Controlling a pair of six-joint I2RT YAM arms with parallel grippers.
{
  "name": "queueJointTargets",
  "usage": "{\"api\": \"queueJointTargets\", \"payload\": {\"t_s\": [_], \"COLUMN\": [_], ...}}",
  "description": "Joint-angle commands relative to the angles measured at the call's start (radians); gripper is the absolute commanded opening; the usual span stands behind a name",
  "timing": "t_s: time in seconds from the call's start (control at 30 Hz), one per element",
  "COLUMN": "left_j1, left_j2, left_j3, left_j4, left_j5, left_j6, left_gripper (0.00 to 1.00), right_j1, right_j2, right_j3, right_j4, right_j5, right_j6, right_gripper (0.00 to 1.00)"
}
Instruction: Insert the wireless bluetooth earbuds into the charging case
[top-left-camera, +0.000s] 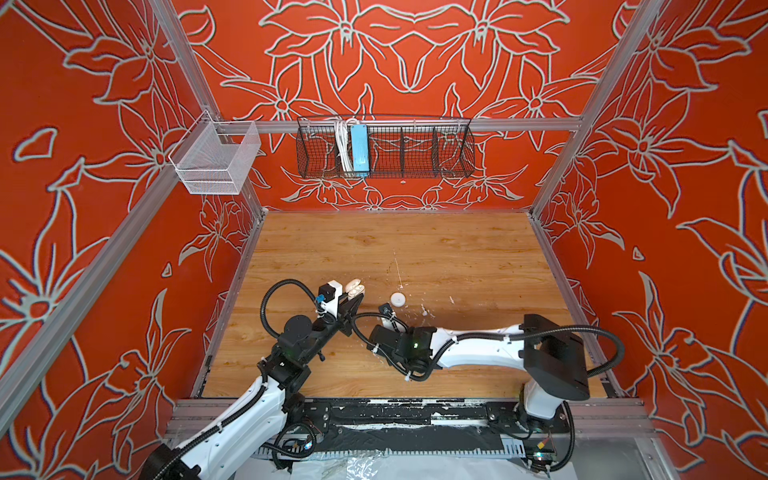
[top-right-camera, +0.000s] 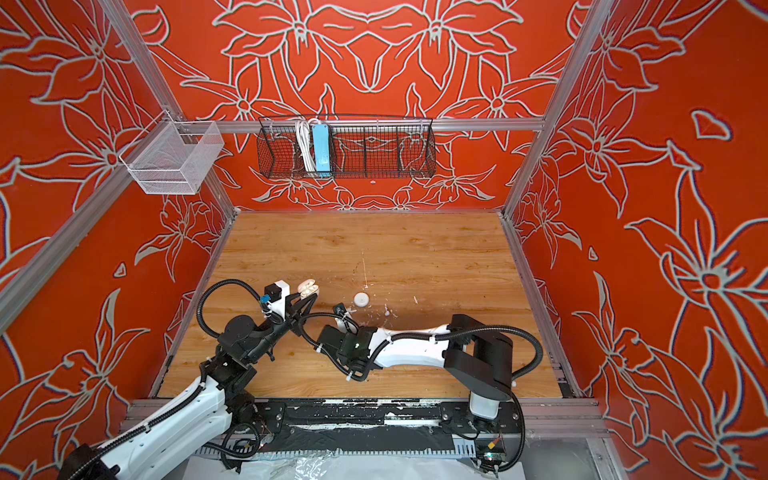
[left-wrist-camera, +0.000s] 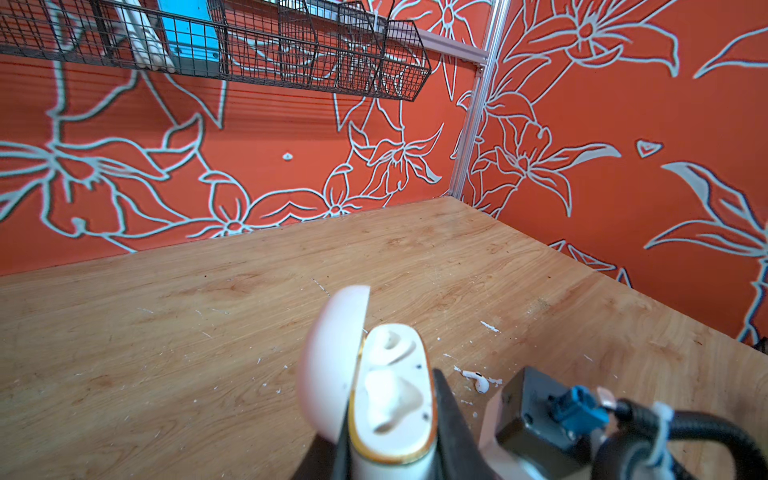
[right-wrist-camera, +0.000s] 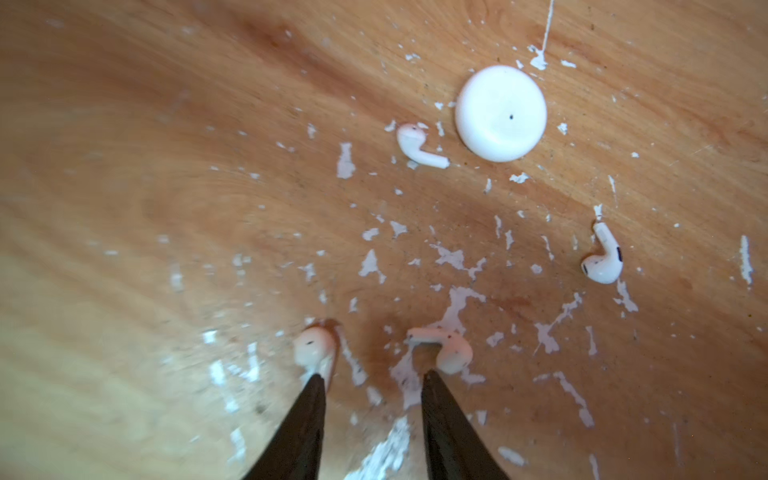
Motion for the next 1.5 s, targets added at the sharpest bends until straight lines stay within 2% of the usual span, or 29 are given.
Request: {"api": "queueJointTargets", "payload": {"t_s": [0.0,0.07,0.13,0.23,0.4,0.53,0.7,0.83,1.23,1.47], "left_j1": [0.008,0.036,0.084,0.107,0.107,0.107,0.107,0.106,0.106,0.106], "left_j2": [-0.003,0.019,0.035,0.043,-0.014,-0.063,-0.047,-0.061,-0.08,-0.076], "left_j3": [-0.049,-0.09,-0.097,-0.079,-0.074,-0.044,-0.049,-0.033,-0.025,-0.024], "left_j4": [0.054,0.108,0.116,0.08,0.023,-0.037,-0.019,-0.041,-0.054,-0.053], "left_j5": [-0.139,-0.187,-0.179,-0.185,-0.211,-0.144,-0.153,-0.112,-0.085,-0.086], "left_j6": [0.029,0.017,-0.01,-0.014,-0.004,0.027,0.003,0.012,0.016,0.013], "left_gripper": [0.0,0.0,0.0,0.0,0.0,0.0,0.0,0.0,0.0,0.0], "right_j1": [-0.012,-0.023,-0.039,-0.056,-0.055,-0.056,-0.055,-0.057,-0.058,-0.059], "right_j2": [-0.014,-0.02,-0.014,0.026,0.125,0.201,0.223,0.249,0.293,0.316], "right_j3": [0.08,0.082,0.085,0.139,0.249,0.31,0.331,0.334,0.344,0.337], "right_j4": [-0.155,-0.156,-0.133,-0.17,-0.294,-0.352,-0.387,-0.365,-0.327,-0.302], "right_j5": [-0.097,-0.14,-0.206,-0.276,-0.184,-0.152,-0.102,-0.14,-0.175,-0.187], "right_j6": [0.071,0.082,0.071,0.066,0.043,0.029,0.042,0.034,0.033,0.039], "right_gripper": [0.42,0.45,0.54,0.55,0.53,0.52,0.51,0.45,0.45,0.39]}}
